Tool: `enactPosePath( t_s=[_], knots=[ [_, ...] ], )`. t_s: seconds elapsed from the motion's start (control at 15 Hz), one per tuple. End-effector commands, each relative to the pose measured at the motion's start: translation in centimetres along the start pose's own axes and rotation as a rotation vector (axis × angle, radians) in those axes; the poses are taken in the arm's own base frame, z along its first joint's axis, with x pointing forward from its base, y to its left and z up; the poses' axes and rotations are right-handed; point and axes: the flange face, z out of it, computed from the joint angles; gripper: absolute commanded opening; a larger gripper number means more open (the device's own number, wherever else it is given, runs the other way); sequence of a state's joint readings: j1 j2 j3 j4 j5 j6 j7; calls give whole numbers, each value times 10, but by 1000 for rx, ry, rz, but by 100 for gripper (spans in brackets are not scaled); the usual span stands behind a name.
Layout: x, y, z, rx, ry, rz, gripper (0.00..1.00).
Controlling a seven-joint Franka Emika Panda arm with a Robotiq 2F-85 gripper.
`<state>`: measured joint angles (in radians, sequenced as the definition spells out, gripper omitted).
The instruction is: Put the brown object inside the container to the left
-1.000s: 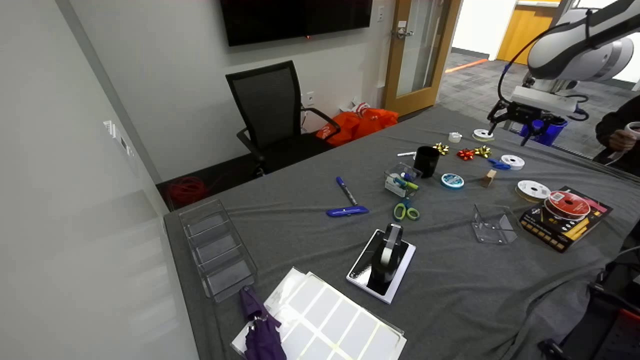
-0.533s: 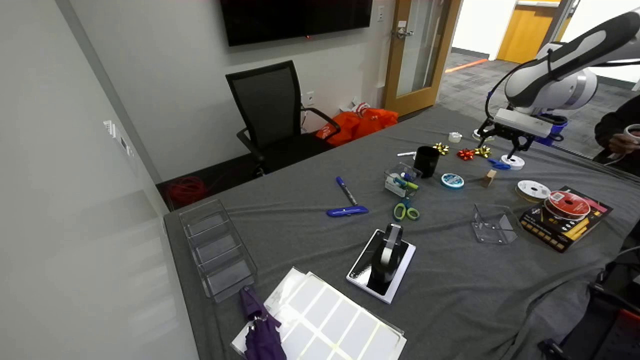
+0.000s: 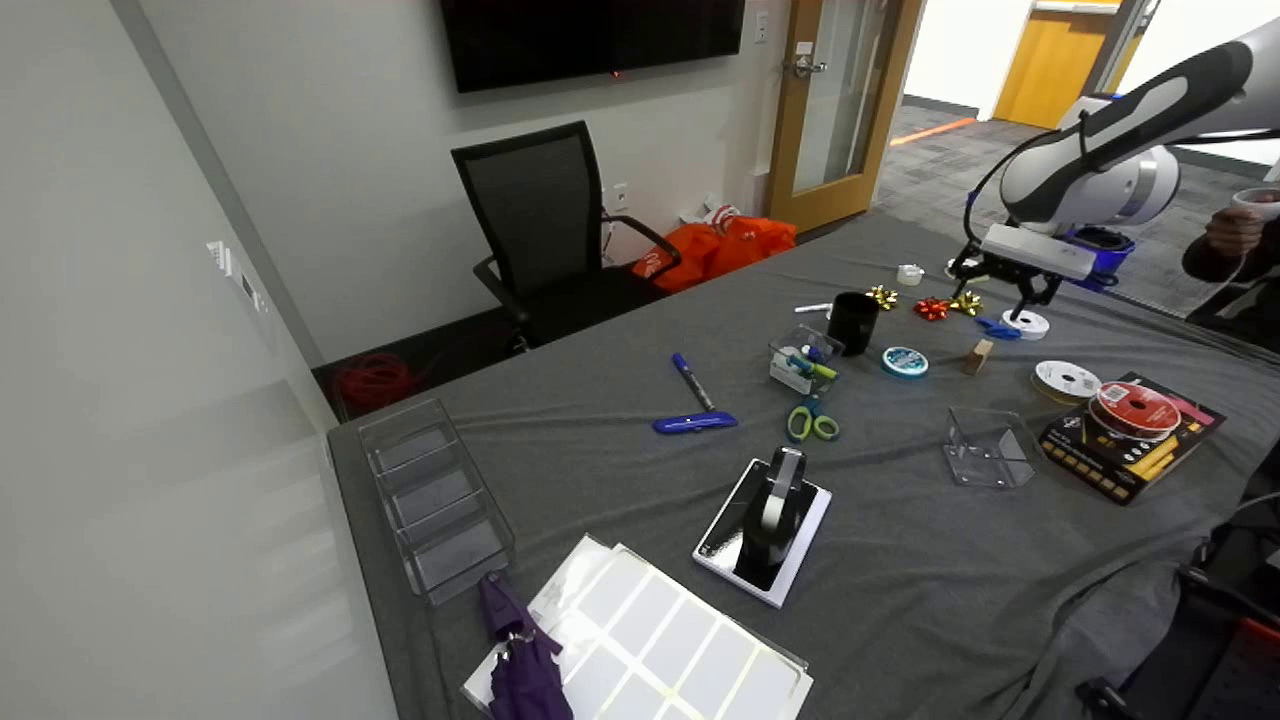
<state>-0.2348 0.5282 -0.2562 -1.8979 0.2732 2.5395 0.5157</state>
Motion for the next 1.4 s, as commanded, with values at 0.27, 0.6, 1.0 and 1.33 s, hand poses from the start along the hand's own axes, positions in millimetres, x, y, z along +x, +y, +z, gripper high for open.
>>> enactPosePath(
  t_s=[0.27,0.6,1.0,1.33],
  knots=[
    [4,18,36,-80,-107,11,100],
    [13,30,55,-80,-102,32,100],
    [16,40,79,-74,-85,54,100],
    [14,36,94,-27,-89,109,100]
  ],
)
